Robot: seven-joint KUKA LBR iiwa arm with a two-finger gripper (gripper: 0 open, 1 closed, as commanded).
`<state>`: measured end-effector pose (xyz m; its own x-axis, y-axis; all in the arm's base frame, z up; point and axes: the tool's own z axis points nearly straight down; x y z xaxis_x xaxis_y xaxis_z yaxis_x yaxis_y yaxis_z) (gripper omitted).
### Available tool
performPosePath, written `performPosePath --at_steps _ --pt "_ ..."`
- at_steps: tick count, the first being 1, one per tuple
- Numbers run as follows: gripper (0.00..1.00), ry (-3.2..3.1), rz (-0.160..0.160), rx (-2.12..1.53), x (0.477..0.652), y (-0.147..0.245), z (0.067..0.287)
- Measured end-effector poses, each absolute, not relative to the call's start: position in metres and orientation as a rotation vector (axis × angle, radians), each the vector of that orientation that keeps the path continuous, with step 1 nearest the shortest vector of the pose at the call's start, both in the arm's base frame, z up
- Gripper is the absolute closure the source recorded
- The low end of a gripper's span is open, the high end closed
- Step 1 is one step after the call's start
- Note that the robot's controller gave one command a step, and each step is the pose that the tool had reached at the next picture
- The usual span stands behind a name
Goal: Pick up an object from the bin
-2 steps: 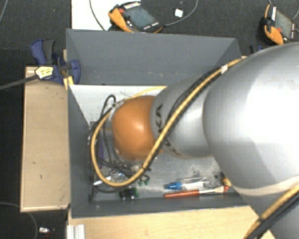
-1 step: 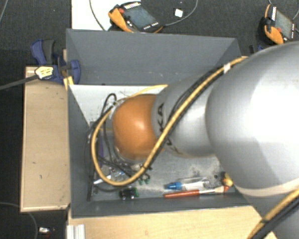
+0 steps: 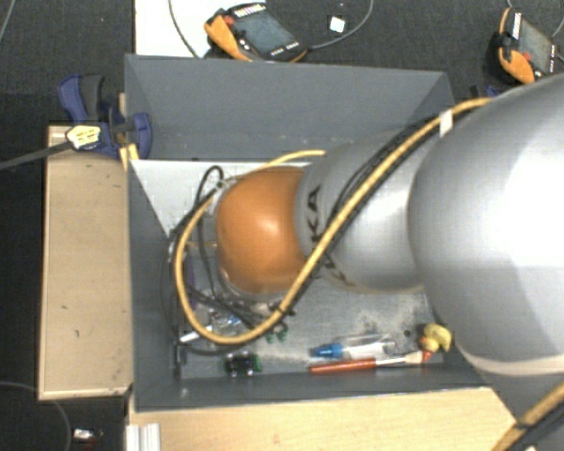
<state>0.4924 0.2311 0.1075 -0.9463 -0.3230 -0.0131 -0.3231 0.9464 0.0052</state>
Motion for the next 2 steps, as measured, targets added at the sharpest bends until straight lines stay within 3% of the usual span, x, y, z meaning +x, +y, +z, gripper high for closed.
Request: performPosePath --at_steps 2 --pt "1.00 3.084 0.013 -0.506 0.493 0.232 0.149"
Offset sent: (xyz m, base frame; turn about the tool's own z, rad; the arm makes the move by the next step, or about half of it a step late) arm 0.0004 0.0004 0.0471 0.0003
